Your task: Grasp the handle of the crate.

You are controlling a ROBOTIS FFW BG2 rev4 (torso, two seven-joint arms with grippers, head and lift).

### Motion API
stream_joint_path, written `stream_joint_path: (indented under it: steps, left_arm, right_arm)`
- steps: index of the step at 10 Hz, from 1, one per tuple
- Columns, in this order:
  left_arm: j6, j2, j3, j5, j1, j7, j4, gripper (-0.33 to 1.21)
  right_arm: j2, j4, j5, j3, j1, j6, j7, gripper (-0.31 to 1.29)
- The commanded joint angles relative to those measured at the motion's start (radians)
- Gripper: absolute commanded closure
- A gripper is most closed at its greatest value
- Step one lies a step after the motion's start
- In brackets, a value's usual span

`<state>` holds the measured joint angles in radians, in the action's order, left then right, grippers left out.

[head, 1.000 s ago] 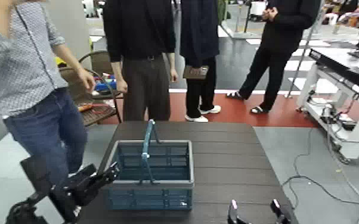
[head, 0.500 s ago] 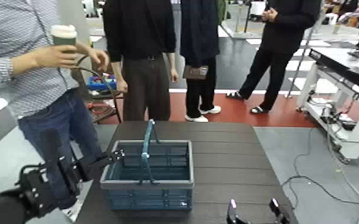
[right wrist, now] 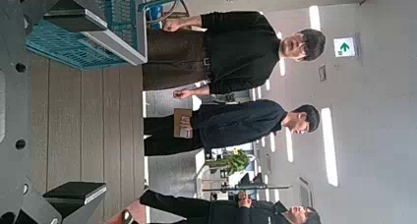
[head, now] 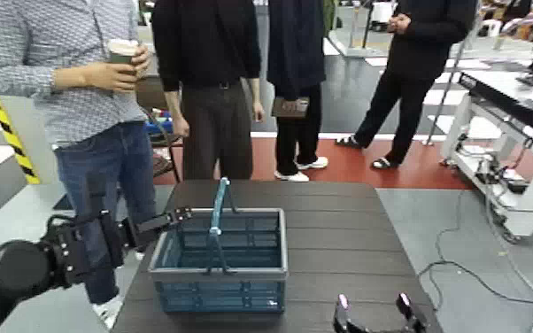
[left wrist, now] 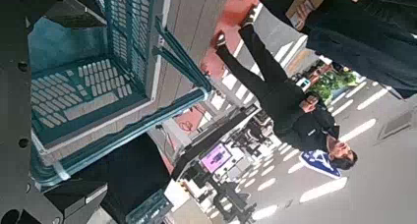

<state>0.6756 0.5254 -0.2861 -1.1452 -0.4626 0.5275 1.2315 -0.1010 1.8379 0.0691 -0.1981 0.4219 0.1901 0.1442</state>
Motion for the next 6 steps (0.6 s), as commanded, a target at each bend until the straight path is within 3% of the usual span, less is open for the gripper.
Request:
stream_joint_path:
  steps: [1,6]
  left_arm:
    - [0.025,-0.004,-0.107,-0.102,-0.111,0.034,-0.152,0.13]
    - [0.035,-0.03,-0.291,-0.222,-0.291,0.072,-0.354,0.13]
  right_arm:
    - [0.0,-0.003,0.003,-0.004,-0.005,0.0,-0.002,0.15]
    - [-0.002,-0.011,0.011,-0.017,-0.017,0.002,-0.006,0.15]
